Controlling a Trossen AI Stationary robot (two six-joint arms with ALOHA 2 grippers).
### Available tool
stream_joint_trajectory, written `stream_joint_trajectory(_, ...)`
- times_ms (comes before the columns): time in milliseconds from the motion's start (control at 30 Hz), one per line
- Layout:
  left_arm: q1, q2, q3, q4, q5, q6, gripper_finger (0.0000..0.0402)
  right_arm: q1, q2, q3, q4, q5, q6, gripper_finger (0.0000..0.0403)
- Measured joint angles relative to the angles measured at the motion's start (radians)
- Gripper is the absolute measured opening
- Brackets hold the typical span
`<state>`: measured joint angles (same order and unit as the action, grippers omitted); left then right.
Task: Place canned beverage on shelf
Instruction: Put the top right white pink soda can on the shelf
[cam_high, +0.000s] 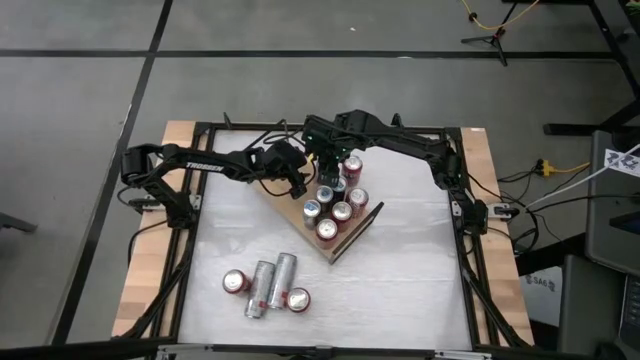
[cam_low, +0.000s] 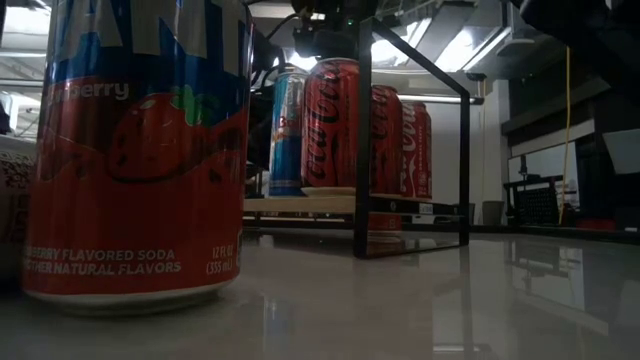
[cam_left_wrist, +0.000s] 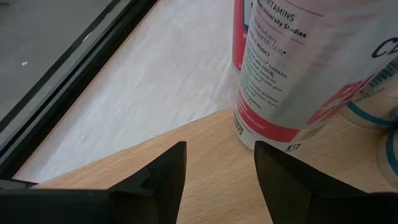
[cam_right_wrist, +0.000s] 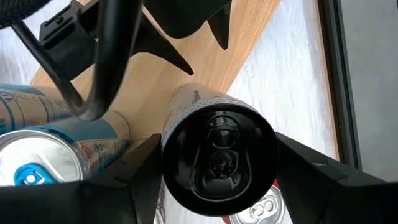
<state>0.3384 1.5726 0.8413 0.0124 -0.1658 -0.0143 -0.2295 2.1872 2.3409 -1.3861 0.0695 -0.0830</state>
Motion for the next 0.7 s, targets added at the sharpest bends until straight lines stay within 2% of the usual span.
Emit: stream_joint_trajectory(700, -0.019, -0.078, 0.000, -0.023, -0.005, 0.018, 0.0181, 0.000, 0.000, 0.000, 0.002, -0.019, -0.001, 0.0253)
